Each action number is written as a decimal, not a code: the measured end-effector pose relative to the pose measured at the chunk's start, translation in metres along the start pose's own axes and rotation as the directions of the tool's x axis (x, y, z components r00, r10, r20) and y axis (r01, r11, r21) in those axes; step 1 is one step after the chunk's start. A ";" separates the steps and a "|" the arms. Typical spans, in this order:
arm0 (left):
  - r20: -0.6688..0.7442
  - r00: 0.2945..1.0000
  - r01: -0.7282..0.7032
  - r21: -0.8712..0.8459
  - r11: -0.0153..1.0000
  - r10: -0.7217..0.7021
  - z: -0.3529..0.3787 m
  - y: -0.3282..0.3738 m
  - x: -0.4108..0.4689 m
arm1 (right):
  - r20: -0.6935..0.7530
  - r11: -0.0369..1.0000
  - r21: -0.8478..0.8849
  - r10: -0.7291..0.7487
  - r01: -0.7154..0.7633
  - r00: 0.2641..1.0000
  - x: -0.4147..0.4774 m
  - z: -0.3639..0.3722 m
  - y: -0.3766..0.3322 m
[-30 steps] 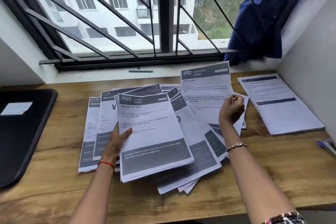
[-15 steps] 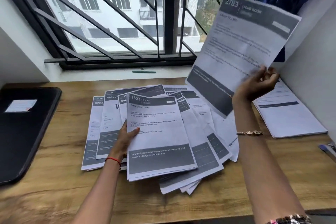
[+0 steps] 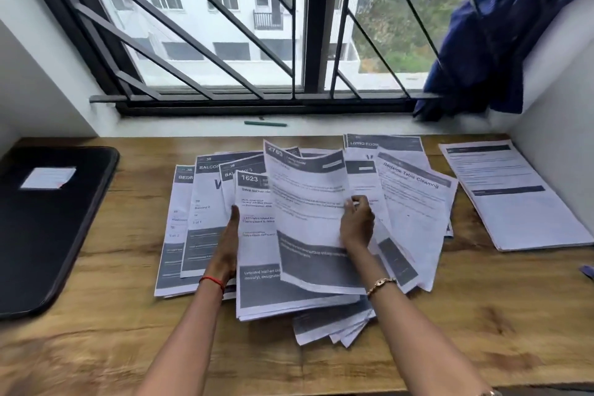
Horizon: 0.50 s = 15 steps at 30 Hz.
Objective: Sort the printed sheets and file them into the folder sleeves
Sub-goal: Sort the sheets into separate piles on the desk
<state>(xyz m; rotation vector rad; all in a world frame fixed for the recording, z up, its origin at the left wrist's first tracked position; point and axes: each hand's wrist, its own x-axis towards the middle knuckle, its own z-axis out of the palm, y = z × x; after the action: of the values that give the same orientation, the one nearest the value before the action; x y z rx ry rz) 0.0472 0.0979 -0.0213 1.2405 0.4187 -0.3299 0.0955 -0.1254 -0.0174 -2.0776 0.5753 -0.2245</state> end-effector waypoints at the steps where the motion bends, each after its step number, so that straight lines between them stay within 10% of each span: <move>1: 0.007 1.000 -0.002 0.006 1.000 0.002 -0.001 -0.002 0.003 | 0.021 0.999 -0.036 0.000 0.001 1.000 -0.004 0.006 0.002; 15: -0.129 0.989 -0.070 0.043 0.997 0.075 -0.005 -0.003 0.002 | 0.117 0.964 -0.222 -0.120 0.144 0.986 -0.014 0.024 -0.007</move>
<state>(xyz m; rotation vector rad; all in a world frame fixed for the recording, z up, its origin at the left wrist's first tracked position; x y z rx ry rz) 0.0469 0.1014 -0.0262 1.3160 0.4799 -0.1959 0.0942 -0.0974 -0.0234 -2.3409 0.4165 -0.1312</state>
